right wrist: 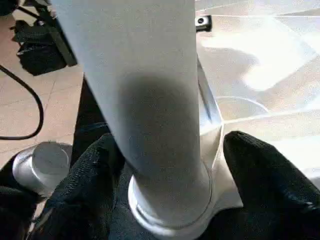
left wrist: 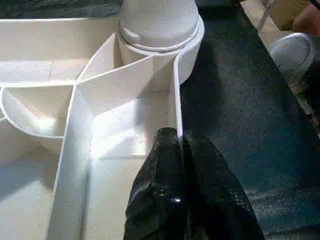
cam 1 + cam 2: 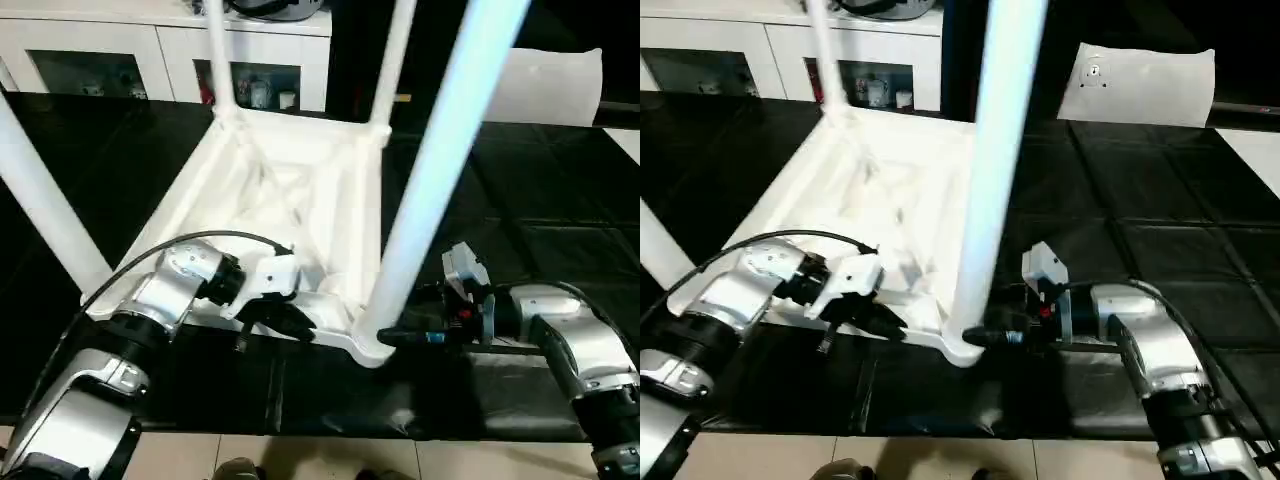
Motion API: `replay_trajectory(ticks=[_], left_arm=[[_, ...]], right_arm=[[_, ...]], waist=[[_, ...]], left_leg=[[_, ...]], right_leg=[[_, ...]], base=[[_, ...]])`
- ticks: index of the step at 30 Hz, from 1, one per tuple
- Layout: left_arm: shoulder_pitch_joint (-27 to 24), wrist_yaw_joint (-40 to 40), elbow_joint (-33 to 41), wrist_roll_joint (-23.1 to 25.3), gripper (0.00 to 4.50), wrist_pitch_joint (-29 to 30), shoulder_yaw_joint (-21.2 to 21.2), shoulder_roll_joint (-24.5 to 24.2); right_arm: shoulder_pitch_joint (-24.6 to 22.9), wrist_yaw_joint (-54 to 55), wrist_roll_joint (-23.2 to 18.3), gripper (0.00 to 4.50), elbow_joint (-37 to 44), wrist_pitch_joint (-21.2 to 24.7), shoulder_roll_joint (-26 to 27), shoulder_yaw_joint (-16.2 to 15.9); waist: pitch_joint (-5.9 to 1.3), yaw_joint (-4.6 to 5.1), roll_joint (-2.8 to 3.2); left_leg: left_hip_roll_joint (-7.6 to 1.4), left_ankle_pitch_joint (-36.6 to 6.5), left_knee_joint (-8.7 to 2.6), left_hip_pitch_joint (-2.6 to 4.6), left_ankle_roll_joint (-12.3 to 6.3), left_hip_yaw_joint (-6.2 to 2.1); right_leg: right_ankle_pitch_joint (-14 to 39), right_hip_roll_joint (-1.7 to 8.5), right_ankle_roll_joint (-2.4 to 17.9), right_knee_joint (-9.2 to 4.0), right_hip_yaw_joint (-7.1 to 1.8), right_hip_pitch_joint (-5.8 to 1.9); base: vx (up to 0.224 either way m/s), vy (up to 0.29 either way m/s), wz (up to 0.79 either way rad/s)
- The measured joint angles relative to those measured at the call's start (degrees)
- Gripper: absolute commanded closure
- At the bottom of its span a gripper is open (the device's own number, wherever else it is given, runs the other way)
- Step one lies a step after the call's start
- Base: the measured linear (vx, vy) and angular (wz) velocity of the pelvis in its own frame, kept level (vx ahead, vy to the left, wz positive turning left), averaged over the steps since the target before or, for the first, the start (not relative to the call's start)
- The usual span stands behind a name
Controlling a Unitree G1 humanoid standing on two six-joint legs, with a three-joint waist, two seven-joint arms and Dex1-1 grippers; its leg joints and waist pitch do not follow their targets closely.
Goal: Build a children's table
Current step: Rotate leg to tighten
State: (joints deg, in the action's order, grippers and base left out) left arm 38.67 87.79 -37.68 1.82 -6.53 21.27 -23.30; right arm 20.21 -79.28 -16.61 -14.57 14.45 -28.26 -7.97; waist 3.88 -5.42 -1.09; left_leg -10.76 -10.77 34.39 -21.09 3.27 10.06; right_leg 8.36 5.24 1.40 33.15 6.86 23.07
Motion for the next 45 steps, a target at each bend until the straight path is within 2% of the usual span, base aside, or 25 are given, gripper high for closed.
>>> replay_trajectory(ticks=[10, 17, 22, 26, 28, 32, 35, 39, 42, 44, 45], left_arm=[[0.16, 0.98, -0.42, 0.0, 4.5, -1.26, 0.08, 0.29], [0.28, 1.37, -1.01, -0.25, 4.5, -1.47, -0.01, 0.29], [-0.07, -0.45, -0.6, -0.36, 4.5, 0.37, -1.08, 0.03], [-2.36, -6.13, 3.02, 0.3, 4.5, 5.3, -2.61, 0.18], [-2.66, -9.49, 3.72, 0.89, 4.5, 7.8, -3.32, 1.02], [-4.12, -19.5, 5.94, 2.45, 4.5, 14.46, -5.31, 5.85], [-4.55, -25.13, 7.1, 2.75, 4.5, 18.38, -6.04, 8.62], [-4.02, -33.75, 6.93, 4.63, 4.5, 22.35, -7.72, 13.1], [-3.19, -37.03, 6.16, 4.88, 4.5, 23.76, -7.91, 15.22], [-3.05, -37.48, 6.15, 5.25, 4.5, 23.76, -7.86, 15.41], [-2.97, -37.38, 6.15, 5.46, 4.5, 23.58, -7.75, 15.41]], right_arm=[[0.34, -2.74, -0.03, 2.36, -1.38, -1.05, 0.03, -1.52], [0.34, -2.79, -0.16, 2.55, -1.29, -0.84, 0.08, -1.55], [-2.05, 2.48, -1.34, 2.56, 1.74, 2.54, 2.41, 0.27], [-5.19, 11.36, -0.7, 2.56, 4.59, 4.01, 6.0, 2.68], [-5.65, 16.74, 0.24, 2.56, 5.27, 4.93, 8.16, 4.09], [-5.82, 32.19, 2.74, 2.56, 7.63, 9.66, 14.24, 7.94], [-5.44, 41.49, 5.03, 2.56, 9.03, 11.89, 18.45, 9.36], [-2.03, 55.35, 9.32, 2.56, 8.26, 14.92, 25.66, 11.25], [-0.62, 60.7, 10.32, 2.56, 7.54, 15.34, 27.75, 11.97], [-0.39, 62.23, 10.83, 1.86, 7.44, 15.1, 28.53, 11.98], [-0.39, 62.61, 10.89, 1.84, 7.45, 14.93, 28.81, 11.98]], waist=[[0.0, 0.03, -0.02], [0.0, 0.02, -0.02], [0.0, 0.04, -0.01], [-0.01, 0.81, -0.04], [-0.01, 1.9, -0.03], [-0.02, 4.18, -0.02], [-0.02, 5.12, -0.02], [-0.03, 5.72, -0.01], [-0.03, 5.77, 0.01], [-0.06, 5.77, 0.05], [-0.07, 5.76, 0.06]], left_leg=[[-0.01, 0.0, 0.01, 0.0, 0.0, 0.0], [-0.01, 0.0, 0.0, 0.0, 0.0, 0.0], [-0.02, 0.01, 0.01, 0.06, 0.01, 0.01], [-0.04, 0.02, 0.05, 0.2, 0.04, 0.02], [-0.03, 0.03, 0.05, 0.22, 0.06, 0.03], [-0.02, 0.04, 0.07, 0.26, 0.07, 0.04], [-0.03, 0.04, 0.04, 0.37, 0.07, -0.02], [0.0, 0.04, 0.05, 0.36, 0.07, -0.02], [0.02, 0.03, 0.06, 0.21, 0.06, -0.04], [0.03, 0.03, 0.05, 0.16, 0.06, -0.04], [0.04, 0.03, 0.03, 0.16, 0.06, -0.04]], right_leg=[[0.01, 0.0, -0.01, 0.0, 0.0, 0.0], [0.0, 0.0, 0.0, 0.0, 0.0, 0.0], [0.02, -0.01, -0.03, 0.05, 0.01, -0.01], [0.03, -0.01, -0.05, 0.04, 0.0, -0.05], [0.03, -0.01, -0.05, 0.01, 0.0, -0.04], [0.03, -0.01, -0.06, -0.06, 0.04, -0.04], [0.03, -0.02, -0.07, -0.08, 0.11, -0.03], [0.03, -0.03, -0.07, -0.14, 0.12, -0.02], [0.04, -0.02, -0.08, -0.25, 0.11, -0.01], [0.03, -0.02, -0.08, -0.25, 0.07, 0.01], [0.03, -0.02, -0.08, -0.23, 0.06, 0.01]], base=[[0.0, 0.0, 0.0], [0.0, 0.0, 0.0], [0.0, 0.0, 0.0], [0.0, 0.0, 0.0], [0.0, 0.0, 0.0], [0.0, 0.0, 0.0], [0.0, 0.0, 0.0], [0.0, 0.0, 0.0], [0.0, 0.0, 0.0], [0.0, 0.0, 0.0], [0.0, 0.0, 0.0]])
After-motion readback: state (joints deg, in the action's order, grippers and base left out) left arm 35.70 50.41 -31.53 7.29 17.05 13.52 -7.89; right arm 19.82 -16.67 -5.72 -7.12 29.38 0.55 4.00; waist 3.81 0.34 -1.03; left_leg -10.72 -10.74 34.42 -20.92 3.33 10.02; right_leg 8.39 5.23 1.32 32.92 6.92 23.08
